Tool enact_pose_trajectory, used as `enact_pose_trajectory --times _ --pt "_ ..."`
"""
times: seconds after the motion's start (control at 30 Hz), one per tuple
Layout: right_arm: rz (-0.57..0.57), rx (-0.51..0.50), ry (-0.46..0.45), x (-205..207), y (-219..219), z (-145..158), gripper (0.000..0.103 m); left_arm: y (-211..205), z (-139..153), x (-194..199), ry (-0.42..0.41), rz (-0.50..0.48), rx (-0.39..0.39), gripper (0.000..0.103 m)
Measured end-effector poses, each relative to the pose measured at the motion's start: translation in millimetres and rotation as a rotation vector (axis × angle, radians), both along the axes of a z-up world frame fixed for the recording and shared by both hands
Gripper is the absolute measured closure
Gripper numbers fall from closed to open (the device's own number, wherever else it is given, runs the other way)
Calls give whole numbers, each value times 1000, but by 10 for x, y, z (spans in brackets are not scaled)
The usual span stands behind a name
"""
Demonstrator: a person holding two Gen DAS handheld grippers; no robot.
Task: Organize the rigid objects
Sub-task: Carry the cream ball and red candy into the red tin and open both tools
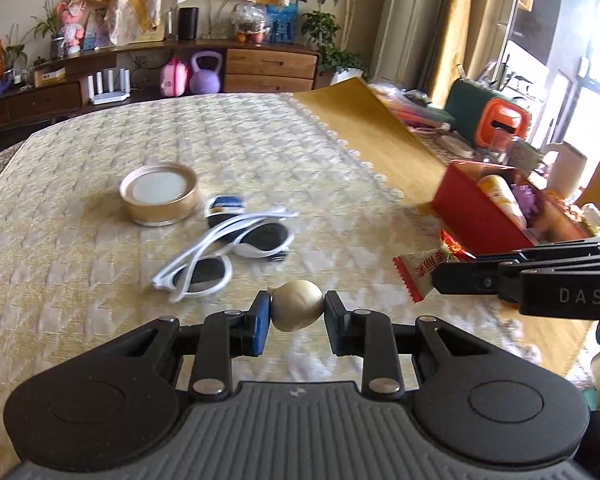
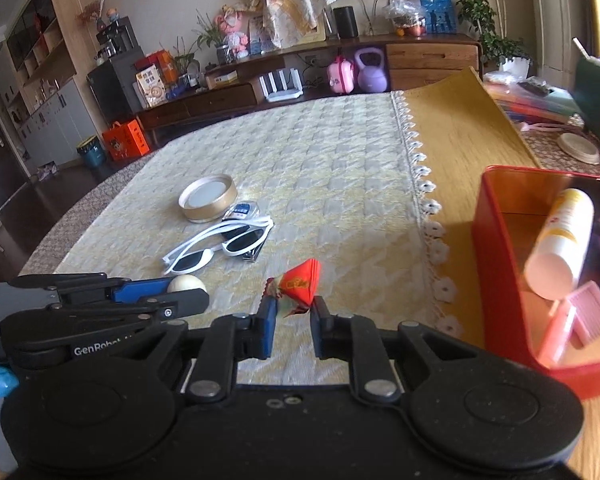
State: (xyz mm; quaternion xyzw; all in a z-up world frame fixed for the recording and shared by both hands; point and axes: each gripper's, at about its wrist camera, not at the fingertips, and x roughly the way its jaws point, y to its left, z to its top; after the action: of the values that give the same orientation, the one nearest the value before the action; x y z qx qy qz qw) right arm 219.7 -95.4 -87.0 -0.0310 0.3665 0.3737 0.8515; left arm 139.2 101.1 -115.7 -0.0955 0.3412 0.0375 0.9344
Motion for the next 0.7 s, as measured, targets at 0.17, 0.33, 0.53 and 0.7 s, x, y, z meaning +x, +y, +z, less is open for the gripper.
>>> enact_pose_trajectory --times 0.17,0.33,0.53,0.7 --pt "-25 27 -35 -105 -205 179 86 -214 224 -26 -30 -42 0 75" --pt "-68 37 -67 -155 -447 288 86 -421 388 -4 -47 -76 1 75" --pt "-127 16 -90 -141 -768 383 86 -680 516 68 -55 -116 8 75" --pt "-179 -4 -110 -96 -1057 437 85 -931 600 173 -60 -155 25 75"
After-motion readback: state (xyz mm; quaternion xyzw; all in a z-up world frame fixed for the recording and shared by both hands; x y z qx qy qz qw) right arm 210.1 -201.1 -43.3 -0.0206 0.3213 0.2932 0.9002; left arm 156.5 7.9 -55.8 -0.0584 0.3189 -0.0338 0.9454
